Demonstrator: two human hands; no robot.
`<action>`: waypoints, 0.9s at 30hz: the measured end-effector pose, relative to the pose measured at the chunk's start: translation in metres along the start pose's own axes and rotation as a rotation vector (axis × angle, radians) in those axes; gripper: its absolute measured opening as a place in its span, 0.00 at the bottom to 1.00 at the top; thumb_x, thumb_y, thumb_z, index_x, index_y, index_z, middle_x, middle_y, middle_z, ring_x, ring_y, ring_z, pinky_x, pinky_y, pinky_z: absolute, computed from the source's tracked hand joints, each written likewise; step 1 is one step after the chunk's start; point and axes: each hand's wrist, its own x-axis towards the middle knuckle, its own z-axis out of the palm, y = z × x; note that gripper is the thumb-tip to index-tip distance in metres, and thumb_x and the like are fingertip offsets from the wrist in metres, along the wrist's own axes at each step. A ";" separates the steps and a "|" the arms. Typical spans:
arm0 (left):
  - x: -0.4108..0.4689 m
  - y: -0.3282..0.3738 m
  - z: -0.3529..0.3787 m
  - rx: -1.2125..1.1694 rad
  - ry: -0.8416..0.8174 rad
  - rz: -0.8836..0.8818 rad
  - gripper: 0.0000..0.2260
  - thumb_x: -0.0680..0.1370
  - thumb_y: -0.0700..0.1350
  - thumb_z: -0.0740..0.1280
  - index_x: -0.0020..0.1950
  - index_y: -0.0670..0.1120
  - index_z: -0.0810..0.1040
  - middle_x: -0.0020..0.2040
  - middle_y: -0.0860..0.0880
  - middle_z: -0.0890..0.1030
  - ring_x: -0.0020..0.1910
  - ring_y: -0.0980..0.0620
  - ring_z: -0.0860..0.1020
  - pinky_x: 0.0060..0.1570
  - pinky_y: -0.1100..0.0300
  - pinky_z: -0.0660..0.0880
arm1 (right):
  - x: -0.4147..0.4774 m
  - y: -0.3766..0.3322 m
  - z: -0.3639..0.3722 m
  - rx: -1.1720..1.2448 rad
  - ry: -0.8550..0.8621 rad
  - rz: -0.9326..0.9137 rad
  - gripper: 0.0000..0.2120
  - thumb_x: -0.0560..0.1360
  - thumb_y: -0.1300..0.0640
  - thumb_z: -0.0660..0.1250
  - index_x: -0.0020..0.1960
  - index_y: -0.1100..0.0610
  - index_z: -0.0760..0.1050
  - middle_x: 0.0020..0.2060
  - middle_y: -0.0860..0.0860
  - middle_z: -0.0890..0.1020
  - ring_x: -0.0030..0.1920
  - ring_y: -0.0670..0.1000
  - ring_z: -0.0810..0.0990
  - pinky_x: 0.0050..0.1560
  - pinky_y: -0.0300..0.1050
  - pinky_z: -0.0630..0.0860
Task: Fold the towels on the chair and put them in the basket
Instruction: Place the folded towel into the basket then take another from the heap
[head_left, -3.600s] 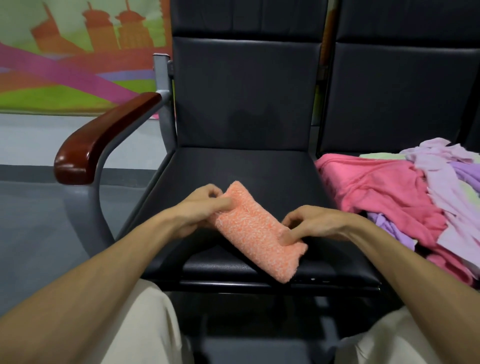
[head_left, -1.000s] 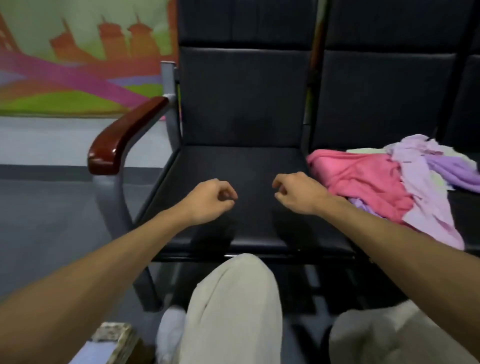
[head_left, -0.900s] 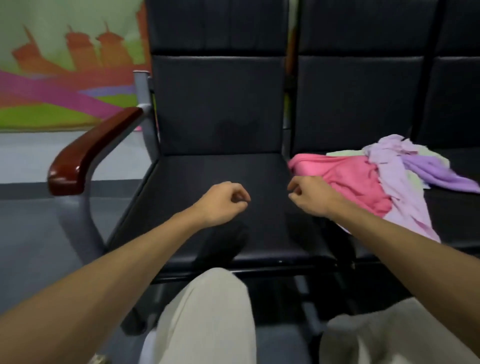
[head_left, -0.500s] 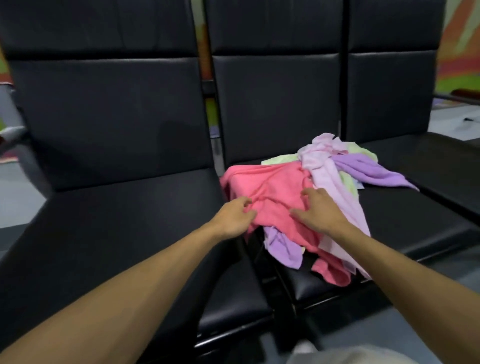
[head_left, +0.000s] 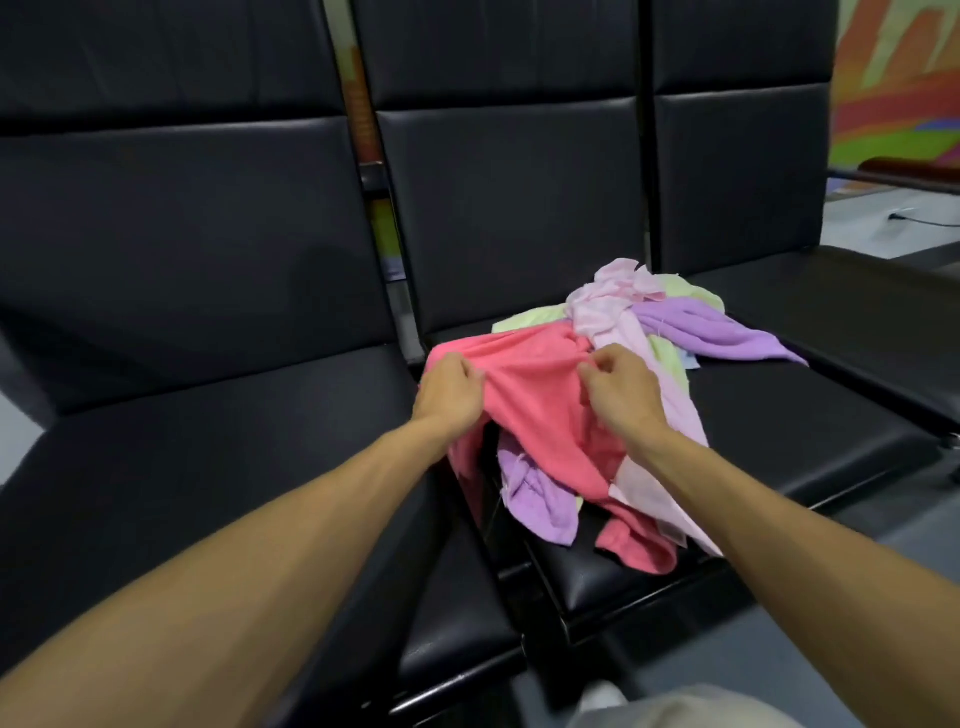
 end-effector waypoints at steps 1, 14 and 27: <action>-0.001 0.007 -0.008 -0.050 0.019 0.001 0.08 0.81 0.45 0.57 0.48 0.43 0.72 0.52 0.43 0.78 0.50 0.44 0.75 0.45 0.54 0.69 | 0.000 -0.008 -0.002 0.133 0.004 0.031 0.05 0.78 0.60 0.60 0.45 0.59 0.74 0.35 0.54 0.80 0.34 0.55 0.79 0.35 0.49 0.78; -0.020 0.047 -0.128 -0.370 0.097 0.177 0.07 0.83 0.49 0.59 0.46 0.51 0.70 0.46 0.51 0.77 0.43 0.55 0.75 0.42 0.60 0.73 | -0.004 -0.132 0.013 0.440 0.064 -0.085 0.03 0.71 0.52 0.57 0.41 0.47 0.70 0.41 0.51 0.79 0.45 0.58 0.78 0.53 0.61 0.75; -0.053 -0.013 -0.294 -0.642 0.550 0.096 0.06 0.82 0.47 0.61 0.45 0.50 0.72 0.45 0.50 0.77 0.42 0.56 0.76 0.43 0.61 0.75 | -0.087 -0.276 0.099 0.784 -0.397 -0.196 0.05 0.81 0.63 0.58 0.52 0.59 0.73 0.36 0.51 0.77 0.29 0.44 0.75 0.28 0.39 0.73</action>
